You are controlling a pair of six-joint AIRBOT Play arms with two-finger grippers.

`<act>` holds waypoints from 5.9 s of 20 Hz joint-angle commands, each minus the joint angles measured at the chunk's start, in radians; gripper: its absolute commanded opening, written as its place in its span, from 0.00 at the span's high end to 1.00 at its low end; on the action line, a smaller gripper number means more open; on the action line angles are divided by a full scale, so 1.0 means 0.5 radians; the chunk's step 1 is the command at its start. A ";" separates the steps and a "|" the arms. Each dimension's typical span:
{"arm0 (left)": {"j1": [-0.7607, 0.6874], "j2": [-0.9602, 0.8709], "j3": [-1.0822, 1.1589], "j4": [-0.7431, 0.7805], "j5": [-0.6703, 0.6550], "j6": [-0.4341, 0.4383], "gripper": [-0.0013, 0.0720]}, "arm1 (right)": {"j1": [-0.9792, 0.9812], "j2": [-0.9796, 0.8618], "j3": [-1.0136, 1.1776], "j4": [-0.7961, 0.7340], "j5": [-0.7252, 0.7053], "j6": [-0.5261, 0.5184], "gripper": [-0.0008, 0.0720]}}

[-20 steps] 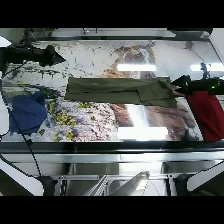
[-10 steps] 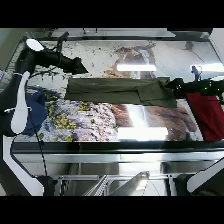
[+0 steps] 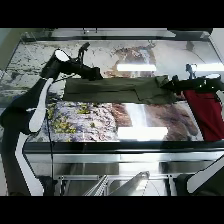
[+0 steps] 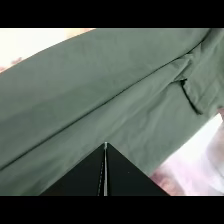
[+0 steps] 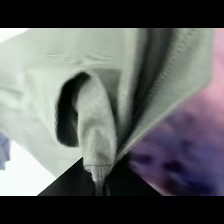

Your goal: Fold the shirts.

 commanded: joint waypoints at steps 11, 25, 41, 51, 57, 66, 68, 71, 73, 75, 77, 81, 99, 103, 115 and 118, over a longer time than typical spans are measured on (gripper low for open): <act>-0.371 -0.288 0.016 -0.017 0.459 -0.089 0.97 | 0.238 0.524 0.126 0.322 0.278 0.172 0.97; 0.427 0.638 0.087 -0.404 -0.632 -0.132 0.97 | 1.127 0.537 0.130 0.455 -0.716 0.230 0.97; 0.987 1.113 -0.707 -0.706 -0.663 0.277 0.96 | 1.781 -0.266 0.948 1.519 -1.170 -0.614 0.91; 1.100 1.113 -0.708 -0.703 -0.751 0.276 0.96 | 1.089 0.237 0.790 -0.642 0.070 0.861 0.97; 1.100 1.113 -0.708 -0.703 -0.811 0.276 0.96 | 1.049 0.139 0.404 -0.736 -0.127 0.954 0.21; 1.100 1.113 -0.708 -0.702 -0.832 0.288 0.96 | 1.081 -0.256 0.404 -0.298 -0.333 0.761 0.38; 1.100 1.113 -0.708 -0.702 -0.832 0.301 0.96 | 1.113 -0.295 0.405 -0.262 -0.459 0.769 0.38; 1.100 1.113 -0.708 -0.701 -0.832 0.307 0.96 | 1.147 -0.343 0.406 -0.088 -0.534 0.687 0.38; 1.100 1.113 -0.708 -0.702 -0.832 0.310 0.96 | 1.172 -0.368 0.406 0.018 -0.620 0.661 0.39; 1.100 1.113 -0.708 -0.702 -0.832 0.310 0.96 | 1.195 -0.383 0.407 0.137 -0.699 0.603 0.46; 1.100 1.113 -0.708 -0.701 -0.833 0.310 0.96 | 1.204 -0.381 0.410 0.327 -0.712 0.464 0.97; 1.100 1.113 -0.708 -0.701 -0.833 0.309 0.96 | 1.189 -0.236 0.442 0.553 -0.621 0.269 0.97; 1.099 1.113 -0.708 -0.706 -0.885 0.172 0.96 | -0.059 1.048 0.546 -0.544 -0.212 0.832 0.97; 1.099 1.113 -0.708 -0.705 -0.714 0.172 0.96 | -0.297 0.777 0.622 -0.504 -0.368 0.649 0.97; 0.924 1.112 -0.708 -0.685 -0.412 0.224 0.96 | -0.872 0.481 0.784 -0.484 0.561 0.679 0.97; 0.811 1.112 -0.708 -0.685 -0.429 0.228 0.96 | -0.884 0.484 0.721 -0.906 0.904 0.851 0.97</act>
